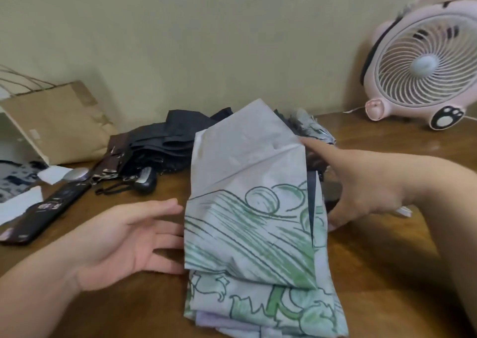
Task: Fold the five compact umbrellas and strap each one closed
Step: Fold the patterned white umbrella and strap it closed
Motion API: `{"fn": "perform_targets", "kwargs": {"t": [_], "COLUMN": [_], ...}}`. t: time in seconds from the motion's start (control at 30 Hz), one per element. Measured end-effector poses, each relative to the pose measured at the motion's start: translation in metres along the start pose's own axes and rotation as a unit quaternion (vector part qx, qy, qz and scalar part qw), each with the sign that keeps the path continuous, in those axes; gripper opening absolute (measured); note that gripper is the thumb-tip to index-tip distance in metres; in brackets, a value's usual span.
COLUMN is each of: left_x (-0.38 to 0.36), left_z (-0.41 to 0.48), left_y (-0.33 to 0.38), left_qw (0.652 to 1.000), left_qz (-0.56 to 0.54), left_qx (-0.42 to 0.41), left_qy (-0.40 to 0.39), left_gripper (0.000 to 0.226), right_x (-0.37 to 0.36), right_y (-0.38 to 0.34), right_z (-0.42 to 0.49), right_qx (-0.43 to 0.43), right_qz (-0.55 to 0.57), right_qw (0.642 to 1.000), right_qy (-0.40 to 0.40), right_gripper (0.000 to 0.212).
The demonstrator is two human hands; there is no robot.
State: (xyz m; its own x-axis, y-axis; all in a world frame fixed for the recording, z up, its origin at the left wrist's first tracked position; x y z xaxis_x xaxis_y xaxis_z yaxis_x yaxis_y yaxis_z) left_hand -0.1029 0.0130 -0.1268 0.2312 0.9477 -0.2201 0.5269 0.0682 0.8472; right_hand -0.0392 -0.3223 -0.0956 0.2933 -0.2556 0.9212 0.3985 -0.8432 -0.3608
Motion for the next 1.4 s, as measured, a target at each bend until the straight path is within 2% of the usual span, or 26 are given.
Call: {"fn": "perform_targets", "kwargs": {"t": [0.07,0.1,0.13,0.2,0.23,0.27,0.3,0.33,0.37,0.43,0.5,0.53,0.6,0.67,0.73,0.83,0.9,0.97,1.03,1.13,1.2,1.3,1.33,1.4], "left_x": [-0.013,-0.018,-0.025,-0.032,-0.033,-0.034,-0.033,-0.034,-0.034,-0.035,-0.036,-0.039,-0.048,-0.054,-0.056,-0.068,-0.075,-0.075,-0.078,-0.079,-0.075,-0.061,-0.056,-0.051], "left_z": [0.003,0.005,0.006,0.009,0.01,0.01,0.01,0.008,0.006,-0.002,-0.011,-0.015,-0.025,-0.035,-0.041,-0.039,-0.035,-0.027,-0.021,-0.008,0.006,0.039,0.049,0.064], "left_y": [0.0,-0.002,-0.004,-0.008,-0.01,-0.011,-0.012,-0.013,-0.014,-0.016,-0.024,-0.03,-0.041,-0.053,-0.064,-0.073,-0.068,-0.055,-0.033,0.0,0.02,0.038,0.042,0.046], "left_qw": [0.997,0.992,0.985,0.97,0.965,0.963,0.962,0.962,0.961,0.958,0.963,0.97,0.975,0.966,0.967,0.978,0.975,0.974,0.976,0.973,0.969,0.96,0.958,0.957], "left_qz": [0.069,0.102,0.132,0.178,0.187,0.184,0.175,0.166,0.162,0.155,0.123,0.082,-0.05,-0.155,-0.189,-0.191,-0.187,-0.16,-0.084,-0.003,-0.019,-0.11,-0.131,-0.133], "left_qx": [-0.03,-0.043,-0.053,-0.077,-0.087,-0.094,-0.102,-0.109,-0.115,-0.126,-0.129,-0.125,-0.137,-0.145,-0.128,-0.082,-0.104,-0.154,-0.199,-0.23,-0.239,-0.223,-0.216,-0.211], "left_qy": [0.028,0.064,0.097,0.144,0.16,0.173,0.182,0.187,0.193,0.205,0.202,0.192,0.166,0.146,0.113,-0.019,-0.063,-0.046,-0.029,0.001,0.059,0.128,0.139,0.148], "left_gripper": [0.061,0.063,0.065,0.066,0.067,0.068,0.07,0.071,0.071,0.076,0.091,0.093,0.079,0.067,0.06,0.064,0.057,0.048,0.047,0.04,0.036,0.03,0.029,0.027], "right_x": [0.005,0.012,0.02,0.032,0.03,0.023,0.011,-0.003,-0.017,-0.034,-0.036,-0.033,-0.025,-0.018,-0.011,-0.004,-0.002,0.0,0.001,0.007,0.007,0.0,-0.005,-0.011], "right_y": [0.0,-0.001,-0.001,-0.014,-0.029,-0.045,-0.062,-0.074,-0.08,-0.074,-0.052,-0.041,-0.025,-0.021,-0.021,-0.017,-0.016,-0.015,-0.015,-0.014,-0.013,-0.011,-0.008,-0.003], "right_z": [-0.005,-0.008,-0.011,-0.021,-0.025,-0.026,-0.023,-0.014,-0.001,0.028,0.045,0.049,0.047,0.038,0.027,0.015,0.012,0.012,0.01,0.005,0.002,0.004,0.008,0.018], "right_qx": [-0.002,-0.006,0.0,0.08,0.146,0.215,0.266,0.29,0.278,0.159,0.039,0.018,0.008,0.002,0.006,0.024,0.04,0.049,0.054,0.093,0.129,0.191,0.18,0.111], "right_qz": [0.012,0.022,0.033,0.031,0.035,0.025,-0.009,-0.055,-0.1,-0.147,-0.113,-0.081,-0.023,0.009,0.037,0.073,0.089,0.095,0.104,0.157,0.258,0.393,0.388,0.297], "right_qw": [0.999,0.996,0.983,0.923,0.898,0.887,0.891,0.903,0.924,0.97,0.991,0.993,0.988,0.979,0.969,0.963,0.959,0.956,0.957,0.95,0.936,0.897,0.902,0.937], "right_qy": [0.032,0.087,0.179,0.374,0.414,0.408,0.369,0.311,0.244,0.114,0.062,0.081,0.15,0.202,0.243,0.258,0.268,0.273,0.265,0.255,0.204,0.068,0.064,0.149], "right_gripper": [0.134,0.122,0.105,0.069,0.057,0.049,0.044,0.044,0.05,0.064,0.067,0.067,0.066,0.059,0.05,0.037,0.038,0.044,0.05,0.065,0.081,0.099,0.1,0.095]}}
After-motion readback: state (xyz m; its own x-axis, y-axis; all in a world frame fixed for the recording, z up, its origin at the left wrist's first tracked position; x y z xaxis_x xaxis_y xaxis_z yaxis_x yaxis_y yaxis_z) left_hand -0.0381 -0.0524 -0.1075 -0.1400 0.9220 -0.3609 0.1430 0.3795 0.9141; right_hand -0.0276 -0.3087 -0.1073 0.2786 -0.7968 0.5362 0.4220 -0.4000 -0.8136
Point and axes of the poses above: each hand's wrist, its own z-axis towards the middle knuckle, its own x-axis out of the back of the hand, y = z × x, the point moved 4 cm from there along z, towards the middle knuckle, and after that the axes turned 3 degrees about -z, right-handed, at the moved point
